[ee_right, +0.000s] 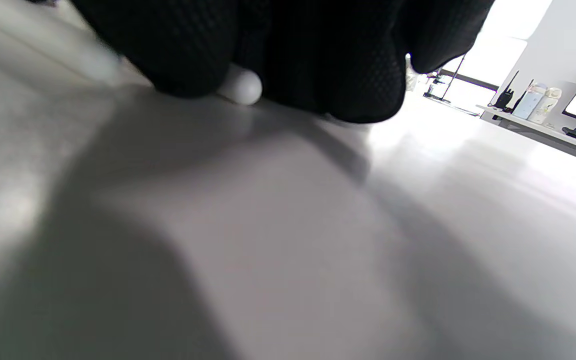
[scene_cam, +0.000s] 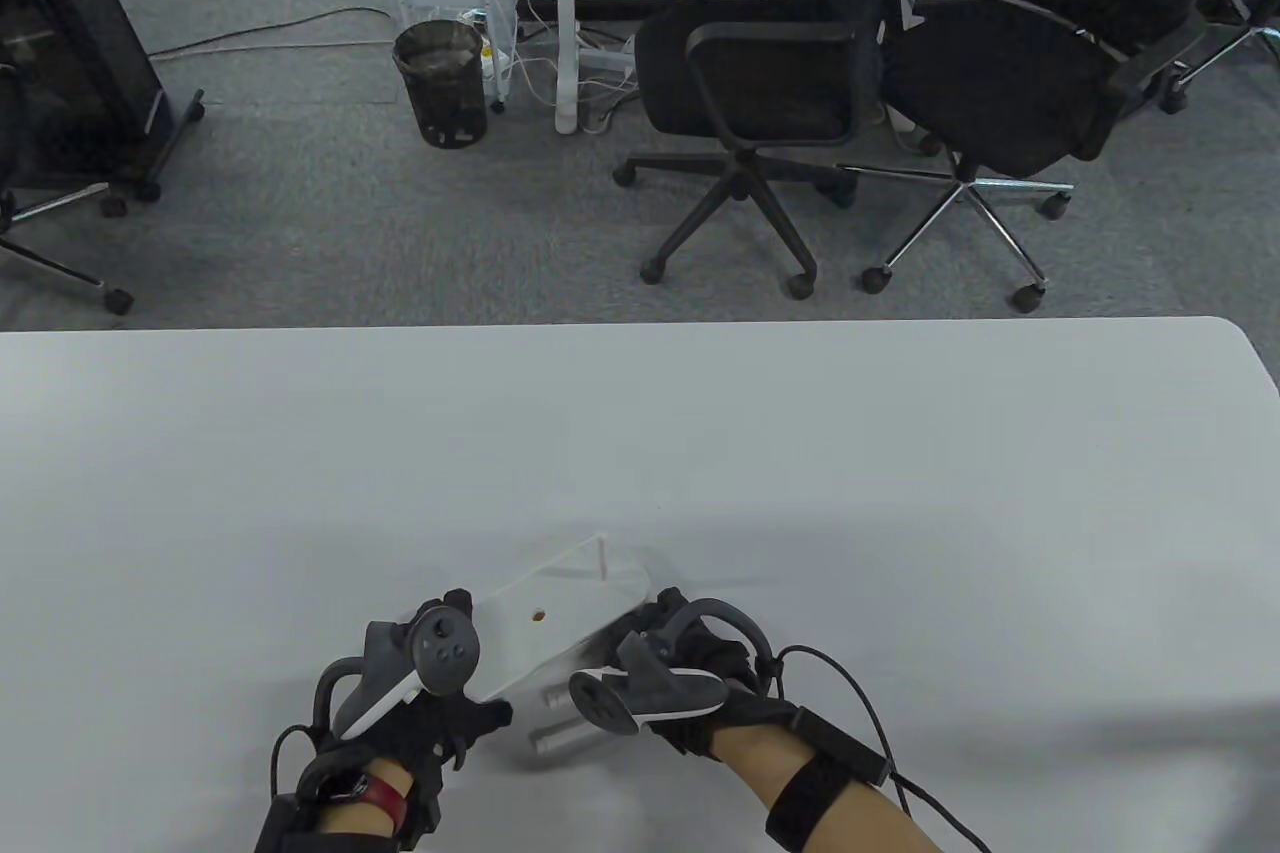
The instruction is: Fit Hanoi Tower parts together into a complete Hanoi Tower
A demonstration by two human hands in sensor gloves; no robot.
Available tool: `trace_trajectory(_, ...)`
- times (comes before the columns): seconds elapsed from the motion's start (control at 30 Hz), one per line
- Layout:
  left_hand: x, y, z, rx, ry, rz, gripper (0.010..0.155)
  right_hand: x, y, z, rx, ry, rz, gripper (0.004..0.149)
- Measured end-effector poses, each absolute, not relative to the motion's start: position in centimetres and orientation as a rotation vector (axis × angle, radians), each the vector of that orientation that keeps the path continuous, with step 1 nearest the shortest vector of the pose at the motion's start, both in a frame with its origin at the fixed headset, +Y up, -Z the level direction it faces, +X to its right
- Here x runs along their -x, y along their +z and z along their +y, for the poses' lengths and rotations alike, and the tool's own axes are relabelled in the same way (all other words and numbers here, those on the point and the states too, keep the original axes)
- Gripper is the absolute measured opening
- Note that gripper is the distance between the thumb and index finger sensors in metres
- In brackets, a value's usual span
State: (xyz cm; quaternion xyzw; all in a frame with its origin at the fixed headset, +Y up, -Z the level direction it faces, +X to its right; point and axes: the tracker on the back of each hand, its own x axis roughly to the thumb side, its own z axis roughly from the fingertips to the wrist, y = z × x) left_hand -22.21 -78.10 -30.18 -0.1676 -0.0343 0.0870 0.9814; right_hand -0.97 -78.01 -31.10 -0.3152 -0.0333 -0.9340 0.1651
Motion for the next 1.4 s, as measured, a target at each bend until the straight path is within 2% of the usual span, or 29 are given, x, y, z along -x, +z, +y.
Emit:
trace_trajectory(0.27, 22.3, -30.2, -78.2, 0.338, 0.176, -0.069, 0.114, 0.5, -31.2, -77.7, 0.884, -2.684, -0.179, 0.048)
trace_trajectory(0.53, 22.3, -30.2, -78.2, 0.338, 0.177, -0.069, 0.114, -0.9, -30.7, -75.7, 0.92, -2.854, -0.241, 0.046)
trace_trajectory(0.83, 22.3, -30.2, -78.3, 0.335, 0.173, -0.069, 0.114, -1.3, -31.0, -73.0, 0.987, -3.129, -0.216, 0.046)
trace_trajectory(1.07, 22.2, -30.1, -78.1, 0.333, 0.172, -0.069, 0.114, -1.3, -31.3, -69.9, 1.052, -3.314, -0.138, 0.045)
trace_trajectory(1.33, 22.1, -30.1, -78.1, 0.333, 0.171, -0.069, 0.114, -1.0, -31.6, -67.7, 1.034, -3.359, 0.09, 0.042)
trace_trajectory(1.4, 22.2, -30.1, -78.1, 0.333, 0.171, -0.07, 0.114, -0.7, -31.3, -67.0, 0.987, -3.287, 0.199, 0.041)
